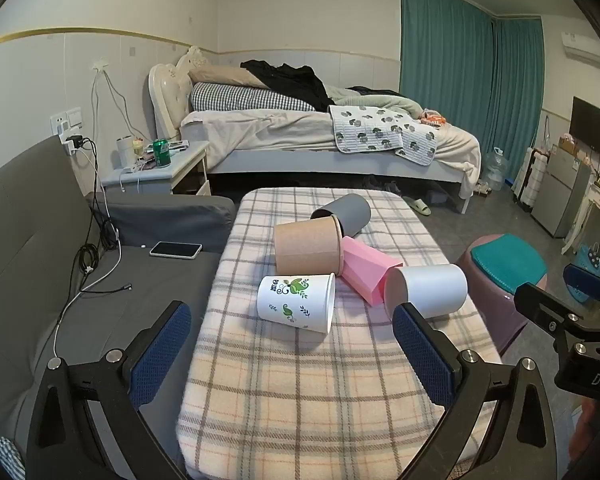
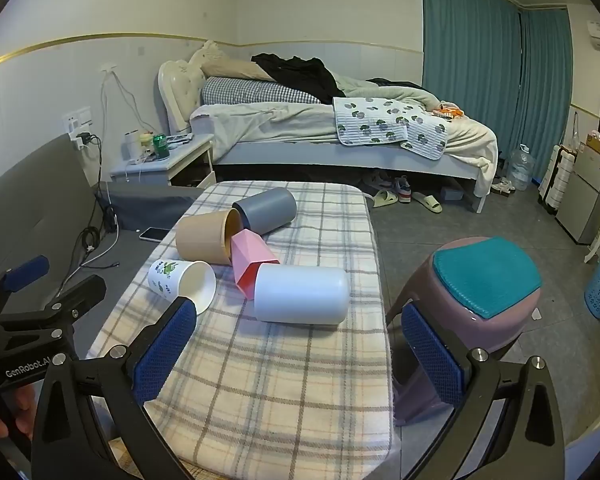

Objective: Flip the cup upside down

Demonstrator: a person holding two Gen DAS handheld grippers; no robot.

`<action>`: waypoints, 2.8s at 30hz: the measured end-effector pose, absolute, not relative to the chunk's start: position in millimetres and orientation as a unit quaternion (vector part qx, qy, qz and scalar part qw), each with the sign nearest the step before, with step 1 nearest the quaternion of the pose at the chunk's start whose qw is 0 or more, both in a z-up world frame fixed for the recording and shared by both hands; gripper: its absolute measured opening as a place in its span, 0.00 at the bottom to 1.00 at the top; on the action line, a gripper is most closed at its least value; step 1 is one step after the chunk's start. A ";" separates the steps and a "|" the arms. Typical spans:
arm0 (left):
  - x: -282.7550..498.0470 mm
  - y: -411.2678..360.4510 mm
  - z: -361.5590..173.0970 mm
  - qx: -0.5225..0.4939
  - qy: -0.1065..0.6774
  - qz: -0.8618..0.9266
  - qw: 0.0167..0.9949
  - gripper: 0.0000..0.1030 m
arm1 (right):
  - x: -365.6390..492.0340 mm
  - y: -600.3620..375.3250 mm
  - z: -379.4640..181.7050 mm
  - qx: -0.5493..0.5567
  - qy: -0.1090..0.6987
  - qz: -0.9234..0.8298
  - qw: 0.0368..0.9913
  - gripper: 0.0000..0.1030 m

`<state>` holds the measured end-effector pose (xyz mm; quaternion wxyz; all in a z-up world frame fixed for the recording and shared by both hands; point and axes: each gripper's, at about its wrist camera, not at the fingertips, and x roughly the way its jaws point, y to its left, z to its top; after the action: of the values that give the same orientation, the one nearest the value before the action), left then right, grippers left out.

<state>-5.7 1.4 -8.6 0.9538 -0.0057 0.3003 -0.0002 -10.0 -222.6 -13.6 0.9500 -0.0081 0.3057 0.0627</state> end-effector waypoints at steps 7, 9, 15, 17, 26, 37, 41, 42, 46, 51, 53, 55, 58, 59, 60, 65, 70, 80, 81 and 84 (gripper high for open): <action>-6.5 2.1 -11.4 -0.001 0.300 0.003 0.954 1.00 | -12.0 -217.1 -12.5 -0.010 0.309 0.065 0.949 1.00; -8.0 4.8 -14.4 0.003 0.297 0.008 0.955 1.00 | -15.2 -212.1 -8.3 -0.015 0.312 0.070 0.947 1.00; 5.1 24.6 -28.9 -0.005 0.320 0.018 0.947 1.00 | 3.2 -206.3 0.9 -0.043 0.317 0.094 0.943 1.00; 18.5 33.4 -28.4 -0.008 0.332 0.026 0.943 1.00 | 14.6 -205.1 2.8 -0.045 0.325 0.105 0.939 1.00; 76.2 56.3 -50.8 -0.014 0.390 0.045 0.920 1.00 | 96.9 -183.9 -6.9 -0.070 0.377 0.155 0.911 1.00; 110.4 67.8 -86.0 -0.026 0.421 0.058 0.905 1.00 | 196.3 -139.3 -85.9 -0.120 0.500 0.207 0.833 1.00; 115.7 70.0 -90.7 -0.026 0.423 0.058 0.904 1.00 | 215.2 -124.3 -111.9 -0.136 0.533 0.209 0.809 0.96; 117.2 70.1 -91.8 -0.025 0.422 0.058 0.904 1.00 | 219.0 -121.8 -116.8 -0.139 0.539 0.208 0.804 0.92; 119.3 71.1 -93.8 -0.025 0.424 0.055 0.903 1.00 | 231.8 -113.1 -133.5 -0.147 0.562 0.205 0.788 0.86; 114.0 72.2 -88.7 -0.028 0.419 0.054 0.906 1.00 | 234.7 -115.1 -134.0 -0.150 0.567 0.191 0.787 0.61; 110.3 72.5 -83.9 -0.030 0.415 0.054 0.908 1.00 | 232.3 -119.5 -122.6 -0.134 0.554 0.189 0.800 0.61; 106.5 72.2 -79.6 -0.031 0.411 0.055 0.909 1.00 | 227.8 -121.7 -109.1 -0.135 0.532 0.182 0.816 0.61; 97.9 71.3 -68.7 -0.031 0.402 0.055 0.913 1.00 | 219.8 -126.2 -85.0 -0.122 0.507 0.171 0.836 0.61; 93.8 71.2 -62.4 -0.030 0.397 0.055 0.916 1.00 | 215.5 -128.9 -74.1 -0.111 0.497 0.169 0.844 0.61; 90.6 71.0 -58.2 -0.030 0.393 0.056 0.917 1.00 | 211.0 -130.9 -64.4 -0.101 0.491 0.169 0.849 0.61; 69.7 71.4 -40.0 -0.027 0.372 0.061 0.926 1.00 | 161.4 -135.1 -20.8 -0.079 0.470 0.160 0.865 0.61; 48.7 74.4 -47.3 -0.024 0.381 0.065 0.922 1.00 | 98.5 -134.7 -47.9 -0.046 0.512 0.152 0.844 0.61; 29.7 67.9 -77.1 -0.034 0.417 0.061 0.906 1.00 | 69.9 -134.3 -119.6 -0.003 0.553 0.101 0.827 0.61; 30.2 65.1 -78.5 -0.031 0.419 0.058 0.906 1.00 | 70.0 -134.9 -121.0 -0.008 0.553 0.099 0.827 0.61; 31.6 56.1 -79.0 -0.020 0.420 0.054 0.906 1.00 | 71.5 -139.0 -123.9 -0.006 0.550 0.099 0.829 0.62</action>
<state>31.6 56.1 -79.0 0.9058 -0.0199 0.4198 0.0543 71.5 -139.0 -123.9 0.8295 -0.0062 0.5498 0.0985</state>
